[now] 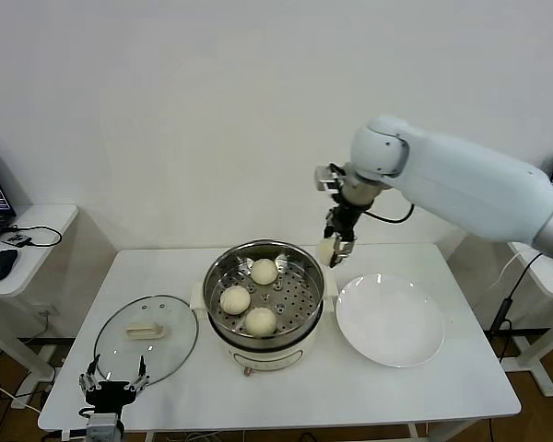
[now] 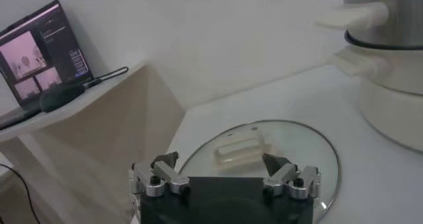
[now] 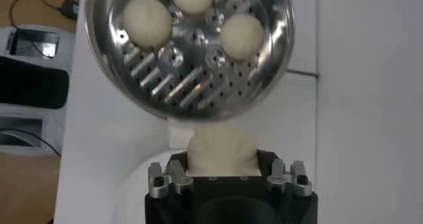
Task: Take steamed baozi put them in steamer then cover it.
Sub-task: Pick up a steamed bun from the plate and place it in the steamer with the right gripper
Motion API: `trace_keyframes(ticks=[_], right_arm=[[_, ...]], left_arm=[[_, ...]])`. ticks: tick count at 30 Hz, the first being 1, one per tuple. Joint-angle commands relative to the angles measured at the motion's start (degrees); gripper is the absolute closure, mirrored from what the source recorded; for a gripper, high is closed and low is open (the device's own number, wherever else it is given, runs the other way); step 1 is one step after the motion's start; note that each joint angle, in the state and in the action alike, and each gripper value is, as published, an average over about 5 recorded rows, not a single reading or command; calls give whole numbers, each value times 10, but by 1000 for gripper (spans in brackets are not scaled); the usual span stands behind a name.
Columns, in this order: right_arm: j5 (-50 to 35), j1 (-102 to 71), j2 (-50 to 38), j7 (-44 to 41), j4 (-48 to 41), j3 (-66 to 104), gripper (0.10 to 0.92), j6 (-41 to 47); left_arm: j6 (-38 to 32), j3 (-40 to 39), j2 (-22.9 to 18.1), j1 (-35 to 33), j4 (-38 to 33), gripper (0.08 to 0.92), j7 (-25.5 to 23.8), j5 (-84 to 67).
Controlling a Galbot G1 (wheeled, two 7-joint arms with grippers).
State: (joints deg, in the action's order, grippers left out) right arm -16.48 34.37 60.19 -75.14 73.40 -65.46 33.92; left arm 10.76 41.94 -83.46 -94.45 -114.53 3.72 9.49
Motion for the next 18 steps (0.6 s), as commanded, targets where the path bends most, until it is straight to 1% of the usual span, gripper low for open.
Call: trace_keyframes(ticks=[1,8,18], right_arm=[[-12,-11,69,1,-14,-22,380,18],[2,-55,98,5,-35,-7,380,21],[62,-144,120,19,-80,35,380,17]], left_arm=[[1,-2,1,2,-2,177,-1,2],[-2,0,1,4,1,177,-1,-2],[-6,0,0,4,4,177,0,-8]])
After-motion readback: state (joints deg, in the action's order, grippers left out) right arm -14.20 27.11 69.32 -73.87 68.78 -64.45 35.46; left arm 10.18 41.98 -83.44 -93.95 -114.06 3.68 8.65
